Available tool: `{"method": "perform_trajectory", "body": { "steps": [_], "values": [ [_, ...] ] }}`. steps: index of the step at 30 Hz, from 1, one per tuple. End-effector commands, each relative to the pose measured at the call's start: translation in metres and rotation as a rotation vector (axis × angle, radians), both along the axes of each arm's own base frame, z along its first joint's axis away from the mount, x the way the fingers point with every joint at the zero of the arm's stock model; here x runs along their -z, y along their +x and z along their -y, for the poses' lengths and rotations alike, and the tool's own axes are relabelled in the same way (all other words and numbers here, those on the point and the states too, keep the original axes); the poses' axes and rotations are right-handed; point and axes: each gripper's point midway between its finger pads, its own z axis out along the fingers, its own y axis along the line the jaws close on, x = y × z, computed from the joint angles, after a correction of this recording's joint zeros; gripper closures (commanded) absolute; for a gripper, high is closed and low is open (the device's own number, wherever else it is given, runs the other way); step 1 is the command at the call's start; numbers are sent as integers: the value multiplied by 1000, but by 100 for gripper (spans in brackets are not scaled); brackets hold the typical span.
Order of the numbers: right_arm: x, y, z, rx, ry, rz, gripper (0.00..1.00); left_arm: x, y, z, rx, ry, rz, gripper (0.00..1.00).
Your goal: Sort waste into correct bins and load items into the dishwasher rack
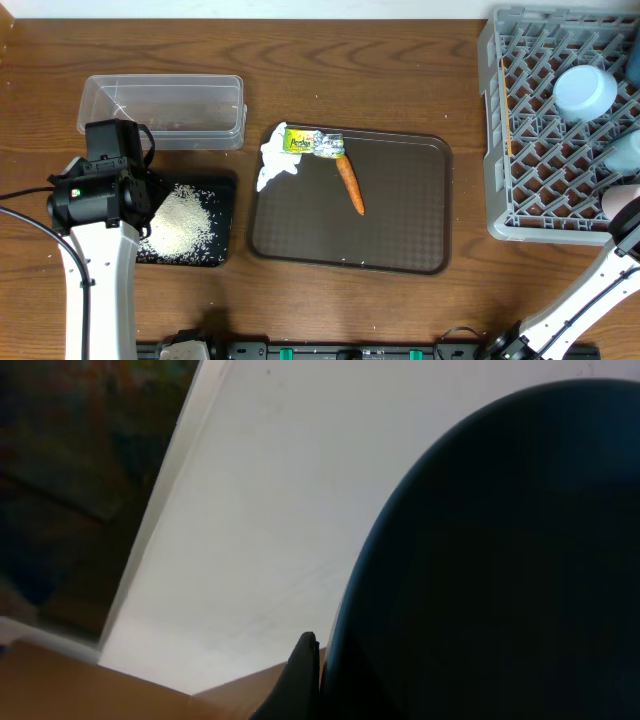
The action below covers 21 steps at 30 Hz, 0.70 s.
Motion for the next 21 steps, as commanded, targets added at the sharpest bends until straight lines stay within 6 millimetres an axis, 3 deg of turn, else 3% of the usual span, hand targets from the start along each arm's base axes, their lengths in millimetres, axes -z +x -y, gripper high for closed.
{"method": "perform_trajectory", "body": {
  "steps": [1,9,21],
  "values": [
    [11,1,2,7,64,-41,99,-3,0,-2,-11,3,9,1],
    [51,-3,17,23,120,-113,99,-3,1,-2,-12,3,10,1],
    [59,-23,50,117,157,-174,99,-3,0,-2,-11,3,9,1]
  ]
}}
